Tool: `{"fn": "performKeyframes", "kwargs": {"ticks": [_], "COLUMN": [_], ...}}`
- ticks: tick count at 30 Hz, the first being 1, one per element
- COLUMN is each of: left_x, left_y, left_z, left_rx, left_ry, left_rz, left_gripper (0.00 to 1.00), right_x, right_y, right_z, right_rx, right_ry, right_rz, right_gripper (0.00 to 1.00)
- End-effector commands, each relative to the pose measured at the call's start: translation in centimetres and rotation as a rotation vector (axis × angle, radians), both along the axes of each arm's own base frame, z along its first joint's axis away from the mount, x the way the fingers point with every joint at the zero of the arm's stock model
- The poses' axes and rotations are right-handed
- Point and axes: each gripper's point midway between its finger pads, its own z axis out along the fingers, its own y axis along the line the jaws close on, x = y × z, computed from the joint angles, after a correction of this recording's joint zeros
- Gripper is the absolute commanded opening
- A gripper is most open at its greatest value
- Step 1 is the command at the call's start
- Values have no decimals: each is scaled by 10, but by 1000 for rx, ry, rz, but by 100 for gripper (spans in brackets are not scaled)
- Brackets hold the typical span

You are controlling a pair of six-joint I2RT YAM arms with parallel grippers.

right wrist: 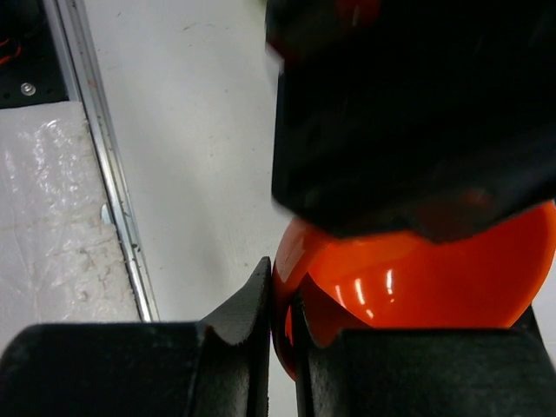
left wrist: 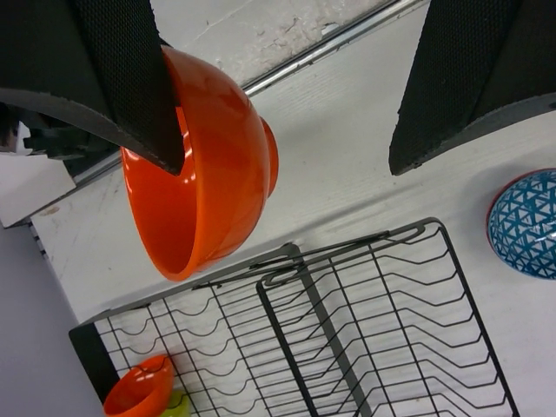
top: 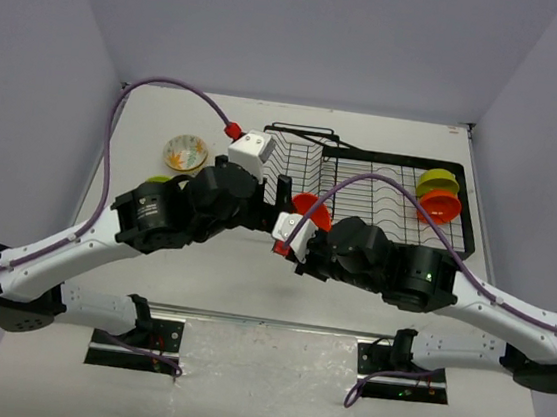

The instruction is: Unload the bowls from the dish rack

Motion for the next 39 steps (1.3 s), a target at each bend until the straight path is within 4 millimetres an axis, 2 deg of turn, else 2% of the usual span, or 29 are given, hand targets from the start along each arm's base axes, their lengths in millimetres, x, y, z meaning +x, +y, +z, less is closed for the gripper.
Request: {"fn": "performKeyframes", "kwargs": {"ticks": [1, 2, 5, 8, 9, 10, 11, 12, 16, 17, 22, 25, 26, 27, 28, 29, 30, 31, 32, 33, 34, 35, 36, 37, 38, 39], "left_x": [1, 2, 6, 11, 13, 16, 17, 18, 22, 22, 21, 26, 28, 34, 36, 39, 45, 48, 56, 54, 64, 70, 75, 73, 76, 80], "left_y": [-16, -16, -15, -14, -13, -11, -10, -9, -2, 0, 9, 23, 28, 41, 49, 57, 75, 85, 104, 100, 127, 136, 159, 171, 181, 197], "left_z": [-26, -30, -40, -45, -46, -50, -48, -49, -57, -62, -70, -71, -71, -73, -74, -76, -81, -84, -91, -82, -100, -103, -104, -124, -125, -134], "left_rx": [97, 112, 158, 198, 206, 235, 237, 244, 281, 290, 298, 292, 287, 292, 289, 282, 269, 260, 223, 180, 202, 173, 129, 148, 108, 74], "left_ry": [45, 48, 52, 44, 44, 43, 39, 37, 34, 40, 44, 40, 41, 41, 45, 52, 67, 72, 80, 66, 96, 96, 106, 137, 127, 155], "left_rz": [-40, -37, -17, 3, 14, 31, 41, 51, 89, 94, 121, 171, 193, 237, 264, 291, 336, 355, 398, 373, 441, 464, 522, 545, 578, 631], "left_gripper": [100, 100, 97, 82, 73, 55, 45, 29, 0, 0, 0, 0, 0, 0, 0, 0, 0, 0, 0, 0, 0, 0, 0, 0, 0, 0], "right_x": [17, 18, 17, 17, 18, 18, 20, 20, 21, 22, 27, 29, 31, 34, 35, 35, 37, 38, 40, 42, 45, 49, 51, 55, 58, 61], "right_y": [4, 4, 6, 9, 10, 11, 13, 15, 25, 27, 36, 39, 41, 38, 36, 34, 30, 26, 22, 19, 10, 6, 1, -12, -17, -24], "right_z": [37, 43, 42, 37, 36, 35, 30, 29, 19, 12, 4, 7, 5, 8, 10, 7, 13, 11, 20, 17, 20, 26, 28, 32, 42, 47], "right_rx": [43, 49, 35, 21, 20, 15, 3, 7, 12, 2, 28, 61, 73, 88, 102, 101, 130, 135, 174, 170, 182, 219, 237, 273, 331, 368], "right_ry": [-113, -116, -108, -111, -111, -111, -110, -109, -107, -103, -115, -128, -133, -143, -147, -148, -153, -156, -161, -163, -177, -185, -190, -200, -210, -217], "right_rz": [-42, -45, -38, -39, -45, -46, -48, -51, -50, -51, -66, -74, -84, -104, -116, -124, -145, -163, -192, -213, -250, -287, -317, -375, -414, -454], "right_gripper": [0, 0, 0, 0, 0, 0, 0, 0, 0, 0, 0, 1, 28, 46, 61, 70, 84, 95, 99, 99, 99, 99, 99, 99, 99, 99]}}
